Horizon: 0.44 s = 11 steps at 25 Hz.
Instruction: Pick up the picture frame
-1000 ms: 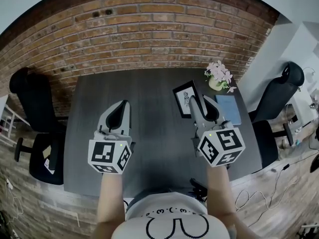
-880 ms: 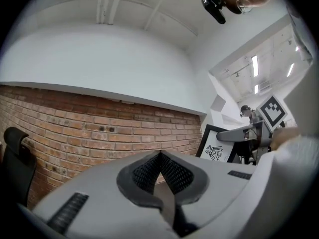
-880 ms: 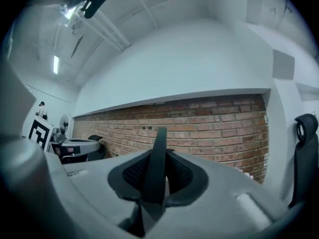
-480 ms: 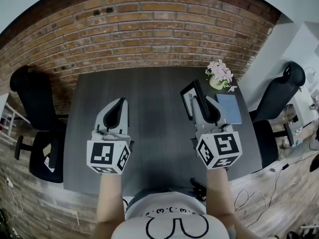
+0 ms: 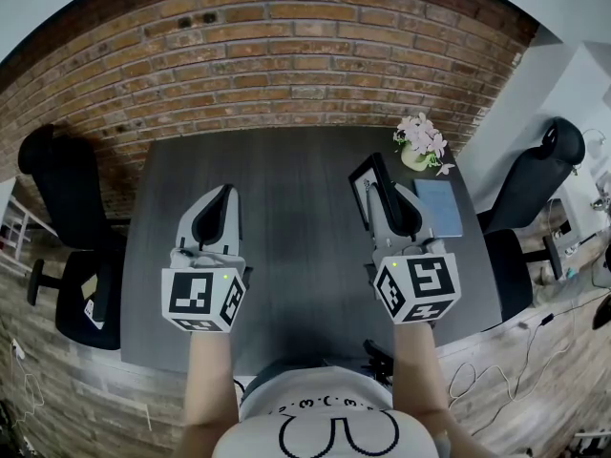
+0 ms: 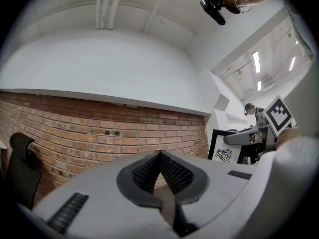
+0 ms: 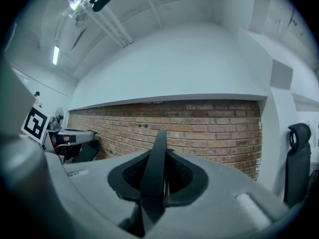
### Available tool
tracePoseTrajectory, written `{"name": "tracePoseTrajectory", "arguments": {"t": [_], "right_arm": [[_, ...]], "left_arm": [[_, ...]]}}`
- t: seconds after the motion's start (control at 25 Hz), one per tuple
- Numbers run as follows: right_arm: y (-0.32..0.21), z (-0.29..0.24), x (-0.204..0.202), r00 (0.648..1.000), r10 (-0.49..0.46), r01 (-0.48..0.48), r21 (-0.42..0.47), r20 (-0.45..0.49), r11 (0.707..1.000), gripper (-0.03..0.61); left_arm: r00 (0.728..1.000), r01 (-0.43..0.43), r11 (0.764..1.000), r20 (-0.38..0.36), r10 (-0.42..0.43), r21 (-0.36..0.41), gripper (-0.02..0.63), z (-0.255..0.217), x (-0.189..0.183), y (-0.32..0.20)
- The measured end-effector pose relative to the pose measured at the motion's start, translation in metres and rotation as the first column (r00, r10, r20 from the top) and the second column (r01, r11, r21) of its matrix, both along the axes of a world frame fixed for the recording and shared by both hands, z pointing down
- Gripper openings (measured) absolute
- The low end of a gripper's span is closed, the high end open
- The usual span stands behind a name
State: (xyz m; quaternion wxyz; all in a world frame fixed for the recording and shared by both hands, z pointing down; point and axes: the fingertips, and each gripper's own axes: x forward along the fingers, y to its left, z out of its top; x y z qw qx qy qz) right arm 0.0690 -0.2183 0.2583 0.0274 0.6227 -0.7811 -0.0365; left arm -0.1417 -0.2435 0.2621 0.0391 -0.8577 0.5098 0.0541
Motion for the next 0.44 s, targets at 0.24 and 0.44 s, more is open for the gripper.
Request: {"name": "tracePoseTrajectory", "arguments": {"t": [0.24, 0.44], "right_arm": [[0.0013, -0.002, -0.0016, 1.0, 0.009, -0.009, 0.007, -0.008, 1.0, 0.057], [0.0008, -0.0033, -0.0013, 1.0, 0.013, -0.013, 0.01, -0.011, 1.0, 0.056]], "left_arm": [[1.0, 0.004, 1.0, -0.001, -0.004, 0.01, -0.002, -0.0017, -0.0031, 0.0013], [1.0, 0.006, 1.0, 0.001, -0.006, 0.018, -0.002, -0.0037, -0.0038, 0.0001]]}}
